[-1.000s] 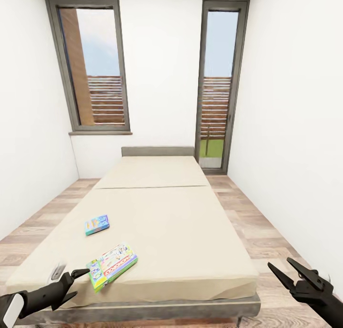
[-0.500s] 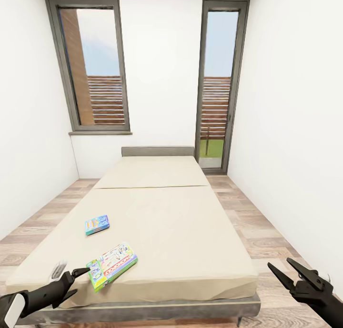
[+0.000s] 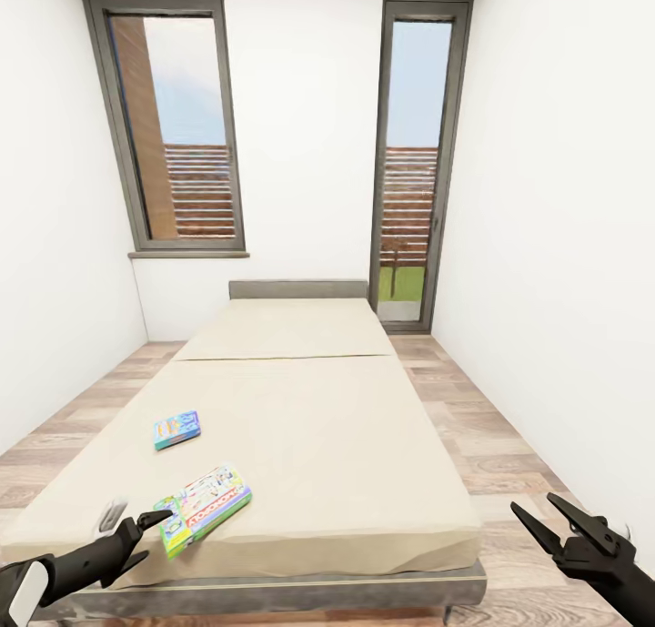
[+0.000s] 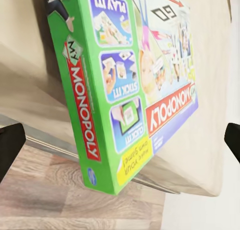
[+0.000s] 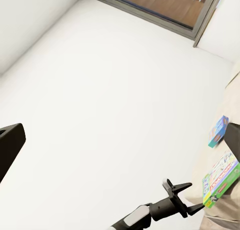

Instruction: Put all the toys in the child's room - the three board games (two on the bed and one on the table), the two jigsaw puzzles on the table, and the tennis ball on the table - inside the toy box on the table in the child's room.

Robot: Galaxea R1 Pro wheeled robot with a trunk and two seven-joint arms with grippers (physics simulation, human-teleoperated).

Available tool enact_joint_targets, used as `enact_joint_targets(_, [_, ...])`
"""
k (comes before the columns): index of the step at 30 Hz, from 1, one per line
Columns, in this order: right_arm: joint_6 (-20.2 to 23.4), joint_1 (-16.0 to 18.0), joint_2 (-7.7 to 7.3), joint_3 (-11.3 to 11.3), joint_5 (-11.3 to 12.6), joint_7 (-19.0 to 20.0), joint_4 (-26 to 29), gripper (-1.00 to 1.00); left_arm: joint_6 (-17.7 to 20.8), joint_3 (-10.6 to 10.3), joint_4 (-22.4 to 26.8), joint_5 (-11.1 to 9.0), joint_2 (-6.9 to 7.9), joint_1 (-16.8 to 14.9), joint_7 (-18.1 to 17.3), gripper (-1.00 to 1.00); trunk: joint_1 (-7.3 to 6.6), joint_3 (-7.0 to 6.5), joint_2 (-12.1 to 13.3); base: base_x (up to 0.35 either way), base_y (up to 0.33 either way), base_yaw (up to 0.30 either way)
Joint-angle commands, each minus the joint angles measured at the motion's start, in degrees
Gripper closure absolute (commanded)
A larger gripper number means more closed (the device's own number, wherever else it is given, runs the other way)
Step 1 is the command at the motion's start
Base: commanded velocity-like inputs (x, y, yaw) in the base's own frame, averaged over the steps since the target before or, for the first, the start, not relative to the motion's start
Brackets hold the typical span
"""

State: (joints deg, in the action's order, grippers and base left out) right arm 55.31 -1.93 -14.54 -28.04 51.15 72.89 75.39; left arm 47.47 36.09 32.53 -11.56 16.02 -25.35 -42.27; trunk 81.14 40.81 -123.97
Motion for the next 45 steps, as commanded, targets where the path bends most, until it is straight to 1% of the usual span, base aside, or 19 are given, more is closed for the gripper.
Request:
enact_joint_targets(1, [0.3,0.0,0.0,0.0,0.2,0.0,0.0,-1.0,0.3,0.2,0.0,0.1,-0.02,-0.1,-0.2,-1.0,-0.01,0.05,0.0,0.0,-0.022,0.0])
enact_joint_targets(21, [0.3,0.0,0.12,0.0,0.2,0.1,0.2,-1.0,0.3,0.3,0.0,0.0,0.05,-0.1,-0.5,-1.0,-0.01,0.05,0.0,0.0,-0.004,0.0])
enact_joint_targets(30, [0.3,0.0,0.12,0.0,0.2,0.1,0.2,-1.0,0.3,0.3,0.0,0.0,0.06,-0.1,-0.4,-1.0,-0.01,0.05,0.0,-0.042,-0.122,0.0])
enact_joint_targets(45, [0.3,0.0,0.12,0.0,0.2,0.2,0.2,-1.0,0.3,0.3,0.0,0.0,0.07,-0.1,-0.5,-1.0,-0.01,0.05,0.0,-0.005,-0.014,0.0])
